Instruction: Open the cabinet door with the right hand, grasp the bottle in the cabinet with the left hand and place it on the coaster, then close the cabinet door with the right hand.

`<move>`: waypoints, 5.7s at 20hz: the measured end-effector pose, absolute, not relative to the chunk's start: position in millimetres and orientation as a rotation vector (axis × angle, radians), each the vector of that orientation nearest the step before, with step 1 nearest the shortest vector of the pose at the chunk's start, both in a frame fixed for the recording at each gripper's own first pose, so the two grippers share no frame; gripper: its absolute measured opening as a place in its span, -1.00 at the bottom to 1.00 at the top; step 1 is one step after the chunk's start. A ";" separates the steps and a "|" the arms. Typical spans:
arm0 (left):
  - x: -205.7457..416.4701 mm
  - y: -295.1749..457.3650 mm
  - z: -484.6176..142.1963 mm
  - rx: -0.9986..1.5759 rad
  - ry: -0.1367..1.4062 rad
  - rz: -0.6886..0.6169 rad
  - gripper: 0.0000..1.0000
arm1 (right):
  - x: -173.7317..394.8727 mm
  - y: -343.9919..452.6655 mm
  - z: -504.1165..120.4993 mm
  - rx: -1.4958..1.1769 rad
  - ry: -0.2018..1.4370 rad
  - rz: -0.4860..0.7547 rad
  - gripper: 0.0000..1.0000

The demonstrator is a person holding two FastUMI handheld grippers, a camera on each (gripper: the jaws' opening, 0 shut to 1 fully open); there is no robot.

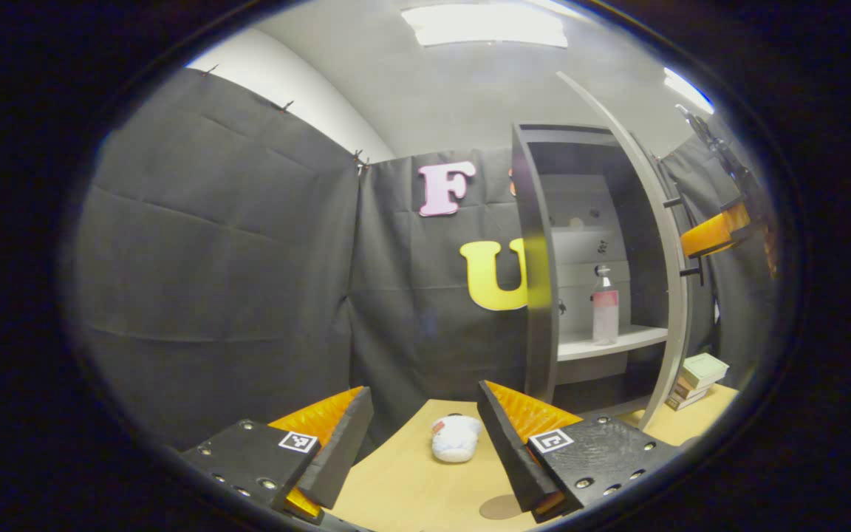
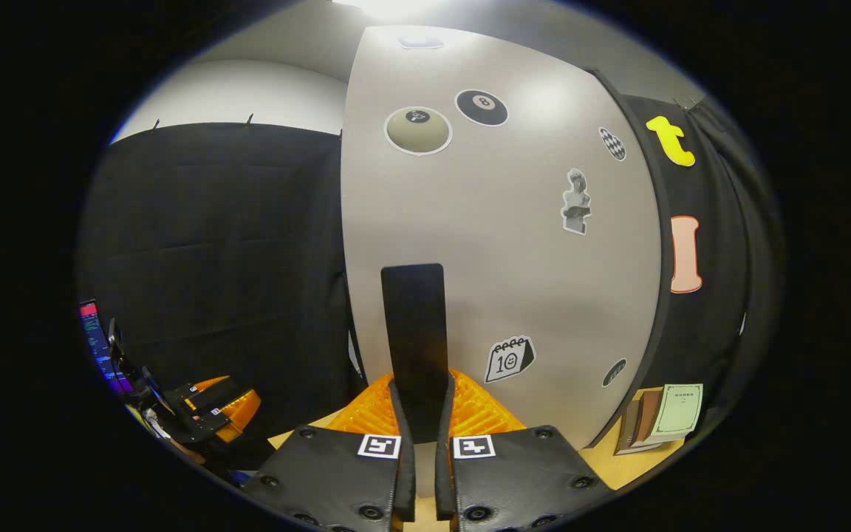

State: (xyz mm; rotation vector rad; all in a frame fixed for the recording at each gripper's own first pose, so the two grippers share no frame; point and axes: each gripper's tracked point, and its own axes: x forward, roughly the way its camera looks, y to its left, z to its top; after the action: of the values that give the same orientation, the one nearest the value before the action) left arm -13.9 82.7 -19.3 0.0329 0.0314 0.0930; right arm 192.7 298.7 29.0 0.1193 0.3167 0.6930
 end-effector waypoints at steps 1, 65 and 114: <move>-12.4 68.2 -16.1 0.042 0.027 0.081 0.73 | 192.6 295.9 29.0 0.122 0.318 0.704 -0.78; 252.2 -293.4 48.3 -0.012 -0.057 -0.359 0.73 | 201.7 -30.9 -22.9 0.071 0.242 -0.160 0.99; 108.0 -49.3 -87.1 -0.046 0.092 0.085 0.48 | 251.8 -45.4 -71.3 0.241 0.300 0.000 0.95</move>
State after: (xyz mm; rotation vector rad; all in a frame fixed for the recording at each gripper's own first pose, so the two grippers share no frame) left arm 108.0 -49.3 -87.1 -0.0457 0.0921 0.0849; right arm 251.8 -45.4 -71.3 0.2412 0.3004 0.0000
